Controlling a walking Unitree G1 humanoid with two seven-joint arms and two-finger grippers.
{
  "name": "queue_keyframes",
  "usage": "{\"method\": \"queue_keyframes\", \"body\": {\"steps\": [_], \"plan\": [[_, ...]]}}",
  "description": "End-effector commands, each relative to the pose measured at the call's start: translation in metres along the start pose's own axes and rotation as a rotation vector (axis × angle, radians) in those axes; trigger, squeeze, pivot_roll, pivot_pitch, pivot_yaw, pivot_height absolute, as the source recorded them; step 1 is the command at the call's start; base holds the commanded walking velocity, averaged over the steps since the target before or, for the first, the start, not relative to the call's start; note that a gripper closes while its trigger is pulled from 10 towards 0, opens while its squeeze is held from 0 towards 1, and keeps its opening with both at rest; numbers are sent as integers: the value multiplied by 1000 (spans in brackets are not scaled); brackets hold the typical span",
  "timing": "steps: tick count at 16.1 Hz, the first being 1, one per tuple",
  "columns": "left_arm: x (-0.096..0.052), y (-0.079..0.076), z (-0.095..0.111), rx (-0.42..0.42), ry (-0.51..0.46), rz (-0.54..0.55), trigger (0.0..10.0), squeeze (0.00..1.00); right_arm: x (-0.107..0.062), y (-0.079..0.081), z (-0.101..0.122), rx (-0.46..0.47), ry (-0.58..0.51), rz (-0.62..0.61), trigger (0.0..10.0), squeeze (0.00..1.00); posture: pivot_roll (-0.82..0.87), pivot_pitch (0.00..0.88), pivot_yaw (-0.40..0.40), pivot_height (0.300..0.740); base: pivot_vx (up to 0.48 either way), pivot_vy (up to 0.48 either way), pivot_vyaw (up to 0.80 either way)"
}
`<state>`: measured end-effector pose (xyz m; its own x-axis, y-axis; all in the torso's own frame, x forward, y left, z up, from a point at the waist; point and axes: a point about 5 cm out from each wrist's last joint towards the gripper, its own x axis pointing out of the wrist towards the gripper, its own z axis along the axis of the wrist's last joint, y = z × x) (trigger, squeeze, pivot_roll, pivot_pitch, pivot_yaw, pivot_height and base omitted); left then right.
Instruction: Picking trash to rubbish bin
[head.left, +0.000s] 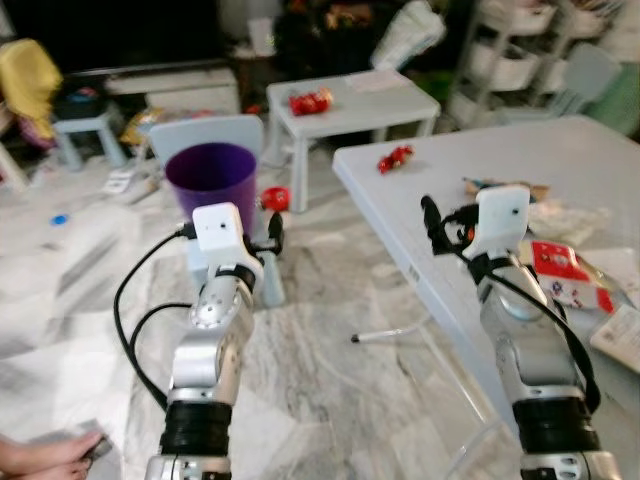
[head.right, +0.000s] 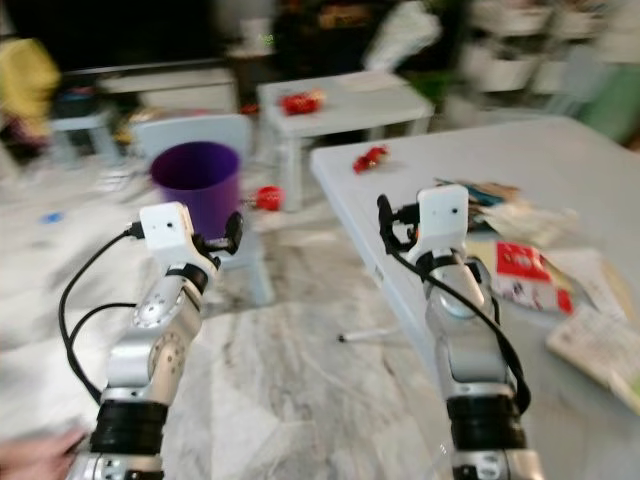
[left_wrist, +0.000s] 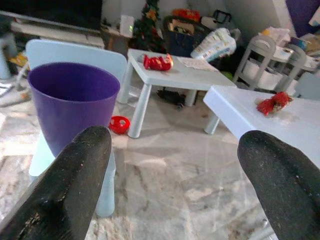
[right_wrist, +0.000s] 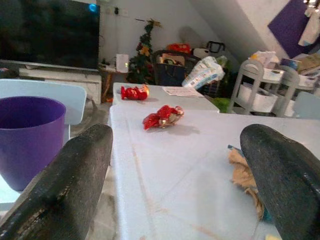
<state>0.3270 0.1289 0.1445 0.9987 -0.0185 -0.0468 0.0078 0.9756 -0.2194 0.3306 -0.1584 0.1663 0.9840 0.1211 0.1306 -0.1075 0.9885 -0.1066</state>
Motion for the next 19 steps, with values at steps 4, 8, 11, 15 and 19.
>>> {"method": "queue_keyframes", "body": {"steps": [4, 8, 11, 15, 19], "plan": [[2, -2, 1, 9, 1, -2, 10000, 0, 0, -5, 4, -2, -8, -19, 10000, 0, -13, 0, -12, 740, 0, 0, -800], [3, -4, 2, 4, 0, -6, 10000, 0, 0, -5, 4, -3, -11, -23, 10000, 0, -16, 0, -10, 740, 0, 0, -800], [3, -4, 2, 3, 1, -8, 10000, 0, 0, -6, 4, -3, -11, -23, 10000, 0, -17, 0, -9, 740, 0, 0, -788], [3, -4, 2, -7, 12, -11, 10000, 0, 0, -6, 4, -2, -11, -25, 10000, 0, -17, 0, -9, 740, 0, 77, -748], [4, -4, 1, -3, 14, -9, 10000, 0, 0, -6, 5, -1, -14, -26, 10000, 0, -17, 0, -9, 740, 0, 480, -328]]}}
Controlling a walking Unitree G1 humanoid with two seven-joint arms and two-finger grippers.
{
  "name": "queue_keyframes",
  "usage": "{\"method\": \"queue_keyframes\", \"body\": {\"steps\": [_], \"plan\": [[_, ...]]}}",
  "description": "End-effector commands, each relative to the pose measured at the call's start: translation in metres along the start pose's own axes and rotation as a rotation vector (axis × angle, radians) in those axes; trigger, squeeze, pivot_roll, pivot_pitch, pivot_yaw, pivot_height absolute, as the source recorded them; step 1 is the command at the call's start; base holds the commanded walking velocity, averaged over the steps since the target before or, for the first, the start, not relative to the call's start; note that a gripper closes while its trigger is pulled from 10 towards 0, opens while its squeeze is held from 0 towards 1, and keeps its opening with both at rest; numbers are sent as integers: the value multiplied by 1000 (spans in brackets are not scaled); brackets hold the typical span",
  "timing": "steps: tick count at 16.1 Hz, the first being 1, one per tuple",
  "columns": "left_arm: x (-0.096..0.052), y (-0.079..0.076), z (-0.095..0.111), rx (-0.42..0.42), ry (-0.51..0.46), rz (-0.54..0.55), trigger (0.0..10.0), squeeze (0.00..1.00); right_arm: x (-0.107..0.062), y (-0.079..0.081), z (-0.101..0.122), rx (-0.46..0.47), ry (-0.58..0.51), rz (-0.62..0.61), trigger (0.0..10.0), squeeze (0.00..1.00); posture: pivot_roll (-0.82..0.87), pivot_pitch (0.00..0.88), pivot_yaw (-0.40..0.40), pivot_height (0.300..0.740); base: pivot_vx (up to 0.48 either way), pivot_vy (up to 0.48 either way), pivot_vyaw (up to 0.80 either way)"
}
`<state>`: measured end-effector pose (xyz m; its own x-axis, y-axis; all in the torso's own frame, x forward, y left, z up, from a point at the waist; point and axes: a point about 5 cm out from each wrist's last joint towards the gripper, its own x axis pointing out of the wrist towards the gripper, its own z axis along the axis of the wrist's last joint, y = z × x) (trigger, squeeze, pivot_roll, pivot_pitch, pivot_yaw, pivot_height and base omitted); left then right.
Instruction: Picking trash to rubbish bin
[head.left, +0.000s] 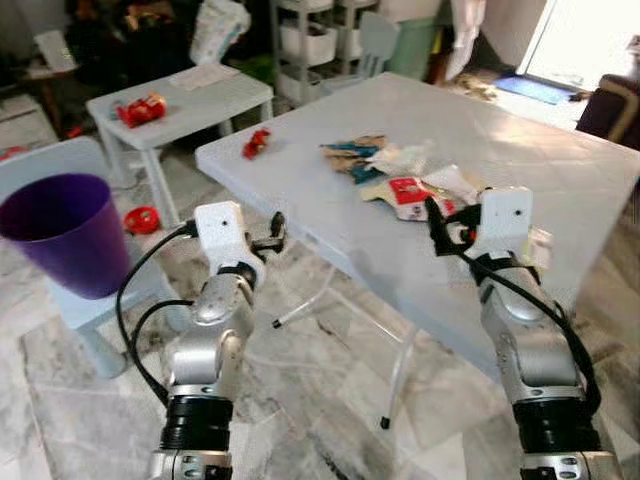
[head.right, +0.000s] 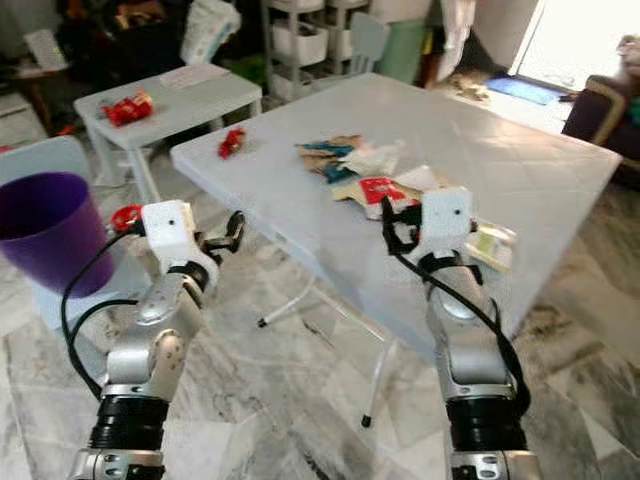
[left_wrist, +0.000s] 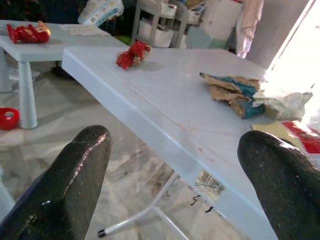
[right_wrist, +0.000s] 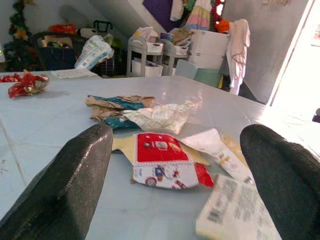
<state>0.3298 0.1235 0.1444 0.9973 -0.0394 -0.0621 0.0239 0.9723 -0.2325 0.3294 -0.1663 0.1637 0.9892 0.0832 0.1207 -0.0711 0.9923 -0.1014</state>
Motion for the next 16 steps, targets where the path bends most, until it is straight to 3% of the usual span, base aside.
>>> {"method": "queue_keyframes", "body": {"steps": [1, 16], "plan": [[1, 1, 2, 11, -7, 7, 10000, 0, 2, 2, 8, -1, -29, 11, 10000, 0, -17, 0, -9, 740, 0, 480, 0], [2, 2, 2, 19, 2, -2, 10000, 0, 3, 1, 8, -6, -34, 9, 10000, 0, -14, 0, -6, 740, 0, 480, 0]]}}
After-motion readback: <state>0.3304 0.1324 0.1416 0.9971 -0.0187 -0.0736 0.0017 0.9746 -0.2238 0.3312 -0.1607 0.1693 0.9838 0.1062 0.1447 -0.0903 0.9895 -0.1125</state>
